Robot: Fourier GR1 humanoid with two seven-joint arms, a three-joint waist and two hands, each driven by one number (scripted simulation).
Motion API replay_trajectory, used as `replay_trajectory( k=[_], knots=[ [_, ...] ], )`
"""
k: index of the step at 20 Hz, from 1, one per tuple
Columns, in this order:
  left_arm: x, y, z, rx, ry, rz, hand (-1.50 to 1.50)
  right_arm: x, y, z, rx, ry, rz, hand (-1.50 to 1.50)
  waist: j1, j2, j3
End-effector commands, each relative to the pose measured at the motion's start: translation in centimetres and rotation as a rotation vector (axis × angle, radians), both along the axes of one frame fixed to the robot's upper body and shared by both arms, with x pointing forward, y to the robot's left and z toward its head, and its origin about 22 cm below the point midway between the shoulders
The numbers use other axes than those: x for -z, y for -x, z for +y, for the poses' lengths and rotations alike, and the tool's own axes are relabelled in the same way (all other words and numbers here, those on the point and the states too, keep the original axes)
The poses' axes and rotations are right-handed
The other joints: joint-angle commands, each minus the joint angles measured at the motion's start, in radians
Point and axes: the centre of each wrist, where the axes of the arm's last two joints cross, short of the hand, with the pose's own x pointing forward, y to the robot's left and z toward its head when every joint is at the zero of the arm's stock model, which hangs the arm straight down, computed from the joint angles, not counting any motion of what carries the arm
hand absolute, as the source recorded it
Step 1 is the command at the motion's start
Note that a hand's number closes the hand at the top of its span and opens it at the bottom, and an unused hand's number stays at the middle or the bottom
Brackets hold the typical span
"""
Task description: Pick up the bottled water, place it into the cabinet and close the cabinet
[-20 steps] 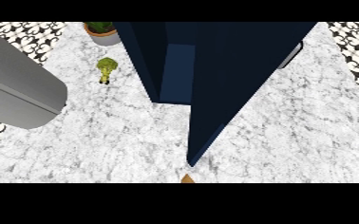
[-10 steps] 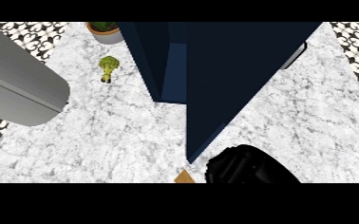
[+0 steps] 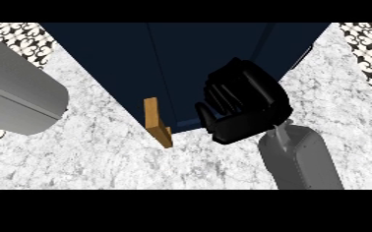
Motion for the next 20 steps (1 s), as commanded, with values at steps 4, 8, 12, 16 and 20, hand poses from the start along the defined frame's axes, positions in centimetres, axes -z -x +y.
replay_trajectory(
  k=[4,8,12,16,20],
  knots=[
    [0.9,1.4,1.0,-0.014,0.003,0.014,-1.5,-1.8,-6.6,1.8,-0.049,0.018,0.006,1.5,-0.017,0.0,0.0],
    [-0.1,2.1,-0.1,-0.003,0.01,-0.011,-1.5,-2.6,-8.5,1.9,-0.061,0.049,0.002,1.5,-0.01,0.0,0.001],
    [-0.8,1.6,1.5,0.018,0.015,0.0,-1.5,-1.4,-8.3,4.5,-0.073,0.037,0.02,1.5,-0.004,0.002,0.0],
    [-0.9,1.7,0.3,0.038,0.018,0.005,-1.5,-2.1,-8.0,5.3,-0.153,0.011,0.042,1.5,0.003,0.001,0.001],
    [-0.5,1.6,1.2,0.013,0.017,0.009,-1.5,-2.5,-8.6,5.0,-0.159,0.001,0.054,1.5,-0.007,0.002,0.0]
  ],
)
